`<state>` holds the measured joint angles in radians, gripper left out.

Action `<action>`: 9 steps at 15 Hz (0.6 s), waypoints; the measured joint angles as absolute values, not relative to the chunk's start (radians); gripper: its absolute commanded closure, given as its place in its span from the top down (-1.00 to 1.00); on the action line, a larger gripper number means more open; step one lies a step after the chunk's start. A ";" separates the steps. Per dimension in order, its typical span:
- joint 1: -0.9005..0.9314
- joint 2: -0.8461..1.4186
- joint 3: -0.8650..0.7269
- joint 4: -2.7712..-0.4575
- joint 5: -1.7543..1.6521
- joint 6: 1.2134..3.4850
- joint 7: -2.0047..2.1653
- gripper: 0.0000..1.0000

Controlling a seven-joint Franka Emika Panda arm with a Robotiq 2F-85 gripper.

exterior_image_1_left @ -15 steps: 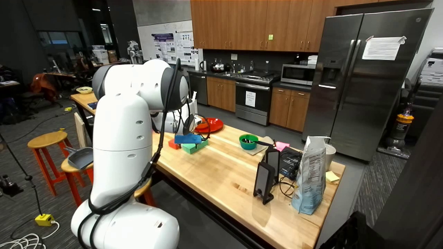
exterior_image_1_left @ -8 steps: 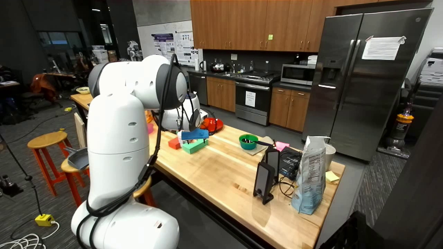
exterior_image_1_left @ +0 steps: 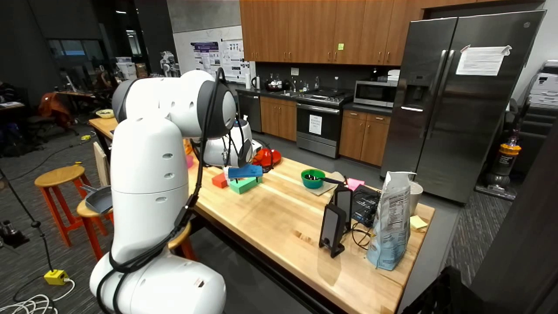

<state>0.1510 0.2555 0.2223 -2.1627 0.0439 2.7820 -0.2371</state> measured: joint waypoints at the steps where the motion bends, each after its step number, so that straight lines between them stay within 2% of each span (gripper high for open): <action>1: 0.151 0.257 0.226 -2.163 0.049 2.782 -0.237 1.00; 9: 0.129 0.257 0.305 -2.161 0.223 2.763 -0.266 1.00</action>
<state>0.1286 0.2572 0.3045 -2.1608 0.2229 2.7627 -0.2663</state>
